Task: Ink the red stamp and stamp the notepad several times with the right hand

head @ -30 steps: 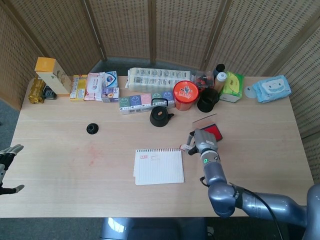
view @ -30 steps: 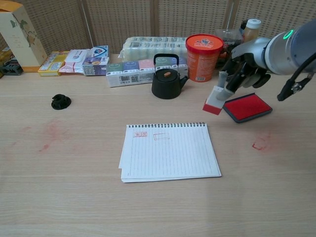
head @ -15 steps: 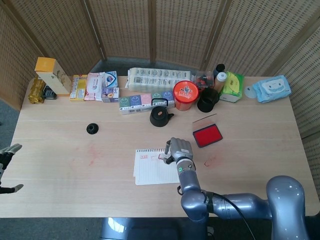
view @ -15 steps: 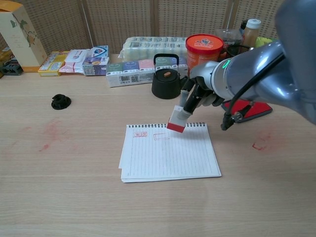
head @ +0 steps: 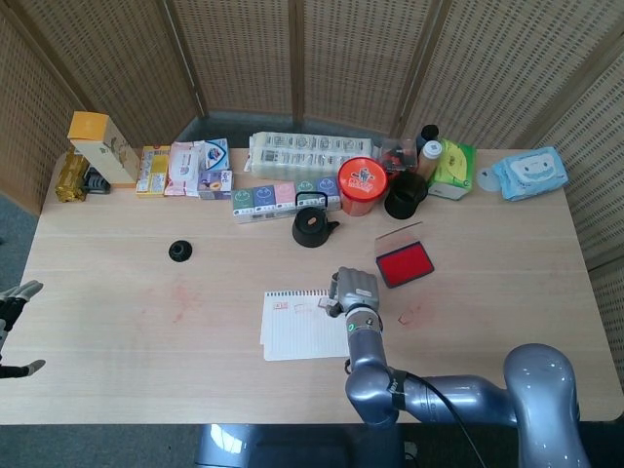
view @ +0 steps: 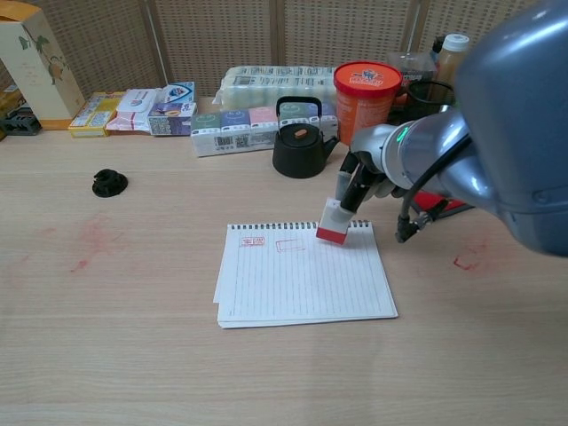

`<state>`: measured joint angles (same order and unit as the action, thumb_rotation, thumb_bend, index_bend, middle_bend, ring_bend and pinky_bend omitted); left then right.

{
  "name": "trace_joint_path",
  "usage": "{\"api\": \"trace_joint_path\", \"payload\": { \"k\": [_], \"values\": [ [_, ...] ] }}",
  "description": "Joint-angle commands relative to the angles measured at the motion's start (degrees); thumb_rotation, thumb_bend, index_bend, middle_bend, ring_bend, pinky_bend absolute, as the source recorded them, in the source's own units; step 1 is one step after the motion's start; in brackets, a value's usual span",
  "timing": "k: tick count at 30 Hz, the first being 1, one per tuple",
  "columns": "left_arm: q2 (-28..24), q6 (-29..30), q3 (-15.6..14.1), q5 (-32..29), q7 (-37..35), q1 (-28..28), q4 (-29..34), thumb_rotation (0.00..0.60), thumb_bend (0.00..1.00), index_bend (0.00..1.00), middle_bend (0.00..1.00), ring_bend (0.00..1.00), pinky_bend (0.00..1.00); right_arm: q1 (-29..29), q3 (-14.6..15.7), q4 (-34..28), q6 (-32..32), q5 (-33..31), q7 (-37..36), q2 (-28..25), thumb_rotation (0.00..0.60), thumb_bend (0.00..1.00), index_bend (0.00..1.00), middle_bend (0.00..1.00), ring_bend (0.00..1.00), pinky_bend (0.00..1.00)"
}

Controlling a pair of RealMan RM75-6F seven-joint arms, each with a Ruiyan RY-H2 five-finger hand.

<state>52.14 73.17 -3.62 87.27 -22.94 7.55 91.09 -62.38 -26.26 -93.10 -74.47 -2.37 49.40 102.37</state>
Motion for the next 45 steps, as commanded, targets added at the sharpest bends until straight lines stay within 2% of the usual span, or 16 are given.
{"api": "trace_joint_path", "payload": {
  "k": [1,14,24,40,45],
  "values": [
    [0.02,-0.03,0.01,-0.08,0.08,0.00,0.04,0.600,0.00,0.00,0.00,0.00,0.01,0.24,0.21,1.14,0.65,0.26,0.03,0.63,0.600,0.60,0.76,1.00,1.00,1.00],
    [0.06,-0.50,0.08,-0.51,0.36,0.16,0.13,0.600,0.00,0.00,0.00,0.00,0.01,0.38,-0.94,5.54,1.85,-0.30,0.51,3.25,0.600,0.60,0.76,1.00,1.00,1.00],
    [0.03,-0.57,0.02,-0.46,0.35,0.17,0.17,0.600,0.00,0.00,0.00,0.00,0.01,1.07,-0.24,9.05,3.10,0.87,0.92,5.50,0.600,0.60,0.77,1.00,1.00,1.00],
    [-0.09,-0.02,-0.06,-0.14,-0.12,-0.07,0.08,0.600,0.00,0.00,0.00,0.00,0.01,2.07,-1.15,8.80,2.35,2.05,2.35,6.44,0.600,0.60,0.77,1.00,1.00,1.00],
    [-0.15,-0.07,-0.11,0.01,-0.32,-0.02,0.04,0.600,0.00,0.00,0.00,0.00,0.01,2.07,-2.71,6.05,0.65,2.03,3.26,5.12,0.600,0.60,0.77,1.00,1.00,1.00]
  ]
}}
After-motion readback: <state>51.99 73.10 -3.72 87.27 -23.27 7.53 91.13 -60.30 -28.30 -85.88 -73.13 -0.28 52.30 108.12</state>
